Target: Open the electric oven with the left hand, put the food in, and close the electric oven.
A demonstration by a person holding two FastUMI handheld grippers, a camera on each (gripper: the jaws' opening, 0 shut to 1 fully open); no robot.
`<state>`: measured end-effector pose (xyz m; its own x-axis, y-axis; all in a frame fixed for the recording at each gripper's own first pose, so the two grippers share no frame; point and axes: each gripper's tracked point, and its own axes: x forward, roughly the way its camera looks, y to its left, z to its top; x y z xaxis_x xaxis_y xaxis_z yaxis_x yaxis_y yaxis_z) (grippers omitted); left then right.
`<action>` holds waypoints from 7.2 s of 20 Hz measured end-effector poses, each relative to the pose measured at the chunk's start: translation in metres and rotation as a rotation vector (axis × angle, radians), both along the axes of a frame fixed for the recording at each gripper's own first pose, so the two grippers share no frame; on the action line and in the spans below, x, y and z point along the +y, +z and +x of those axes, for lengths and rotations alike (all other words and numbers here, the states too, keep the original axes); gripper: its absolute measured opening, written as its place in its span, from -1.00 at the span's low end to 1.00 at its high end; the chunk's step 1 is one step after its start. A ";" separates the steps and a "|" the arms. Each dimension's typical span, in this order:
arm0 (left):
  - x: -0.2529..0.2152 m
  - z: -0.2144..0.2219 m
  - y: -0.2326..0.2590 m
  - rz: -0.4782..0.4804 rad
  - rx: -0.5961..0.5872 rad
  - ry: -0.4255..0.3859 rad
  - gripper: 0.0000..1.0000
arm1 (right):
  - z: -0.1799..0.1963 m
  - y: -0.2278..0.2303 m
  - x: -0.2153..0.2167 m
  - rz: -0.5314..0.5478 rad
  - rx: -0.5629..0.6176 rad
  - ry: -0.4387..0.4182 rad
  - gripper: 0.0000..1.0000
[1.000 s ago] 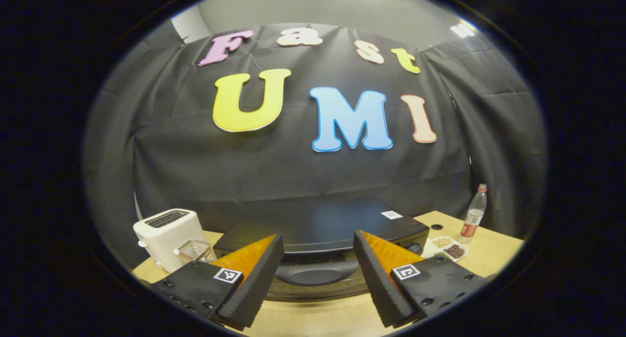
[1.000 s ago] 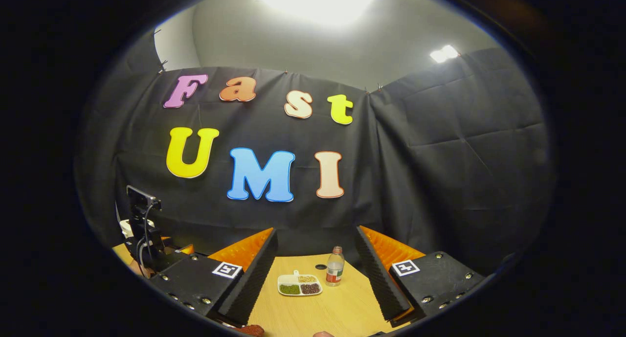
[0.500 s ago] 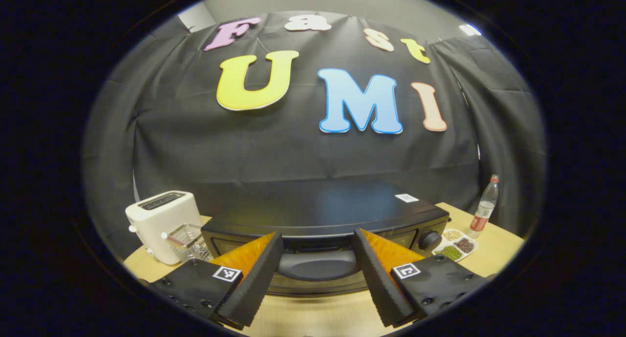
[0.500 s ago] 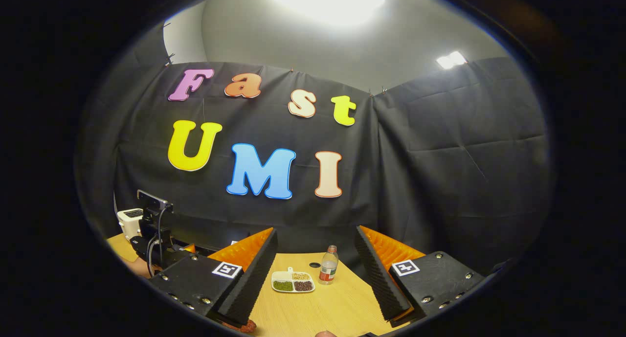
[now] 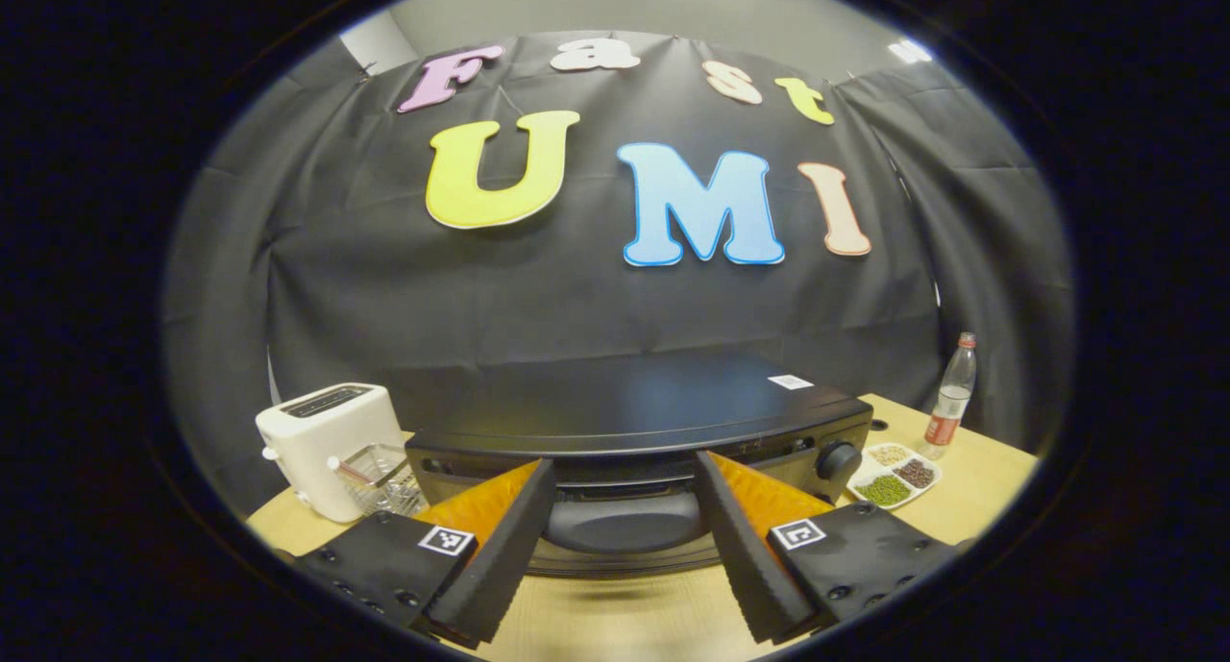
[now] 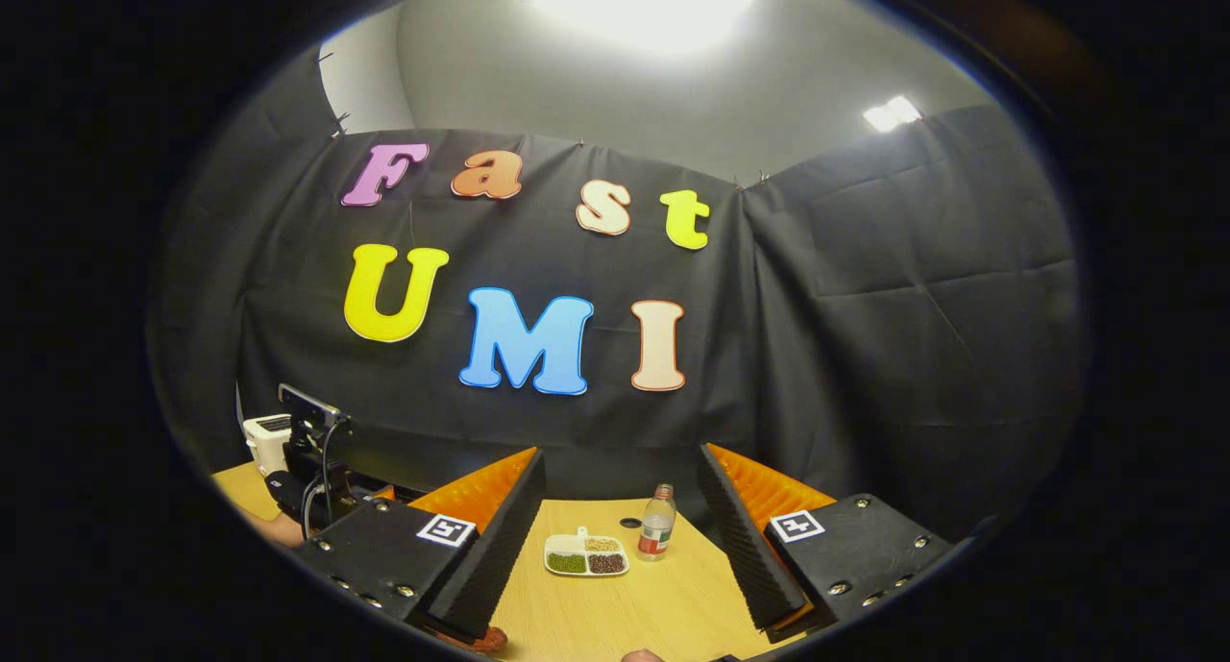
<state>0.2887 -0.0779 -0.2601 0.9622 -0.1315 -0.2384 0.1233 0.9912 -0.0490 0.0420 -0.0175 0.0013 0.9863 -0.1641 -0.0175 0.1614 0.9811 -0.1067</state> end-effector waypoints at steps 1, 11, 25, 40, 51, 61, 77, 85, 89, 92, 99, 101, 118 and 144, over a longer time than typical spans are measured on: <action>0.000 -0.005 0.000 0.003 0.001 0.004 1.00 | 0.000 0.000 -0.001 0.003 0.001 0.004 0.92; 0.000 -0.052 -0.018 0.029 0.054 0.022 0.92 | -0.001 -0.003 0.001 0.033 0.004 0.064 0.92; -0.002 -0.094 -0.046 0.064 0.146 0.019 0.83 | -0.006 -0.016 -0.011 0.078 0.027 0.061 0.92; -0.006 -0.139 -0.113 0.096 0.309 -0.010 1.00 | -0.016 -0.027 -0.008 0.077 0.066 0.076 0.92; 0.005 -0.164 -0.022 0.050 0.184 -0.003 1.00 | -0.005 -0.052 0.015 0.107 0.134 0.176 0.91; 0.068 -0.205 0.137 -0.019 -0.063 0.105 0.92 | 0.006 -0.121 0.063 0.236 0.317 0.339 0.92; 0.127 -0.267 0.221 0.033 -0.225 0.219 0.95 | -0.020 -0.278 0.099 0.625 0.835 0.375 0.94; 0.148 -0.285 0.214 0.054 -0.202 0.264 0.96 | -0.043 -0.318 0.114 0.786 1.009 0.381 0.87; 0.154 -0.291 0.212 0.063 -0.194 0.277 0.99 | -0.050 -0.331 0.126 0.909 1.069 0.369 0.42; 0.154 -0.292 0.208 0.059 -0.187 0.283 1.00 | -0.056 -0.338 0.132 0.962 1.107 0.370 0.42; 0.159 -0.292 0.213 0.064 -0.200 0.302 1.00 | -0.048 -0.334 0.135 1.049 1.066 0.330 -0.76; 0.157 -0.291 0.209 0.054 -0.192 0.299 1.00 | -0.051 -0.327 0.138 1.015 1.058 0.381 -0.84; 0.148 -0.260 0.187 0.027 -0.158 0.246 1.00 | 0.025 -0.235 0.166 1.145 0.802 0.387 -0.85; 0.267 -0.201 0.141 0.081 -0.078 0.294 0.92 | 0.193 -0.287 0.317 1.108 0.551 0.417 -0.85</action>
<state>0.0877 0.1889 -0.1189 0.9720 0.1715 -0.1609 -0.1689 0.9852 0.0302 0.2351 0.2999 -0.2862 0.7793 0.5125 -0.3606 0.0200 0.5548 0.8317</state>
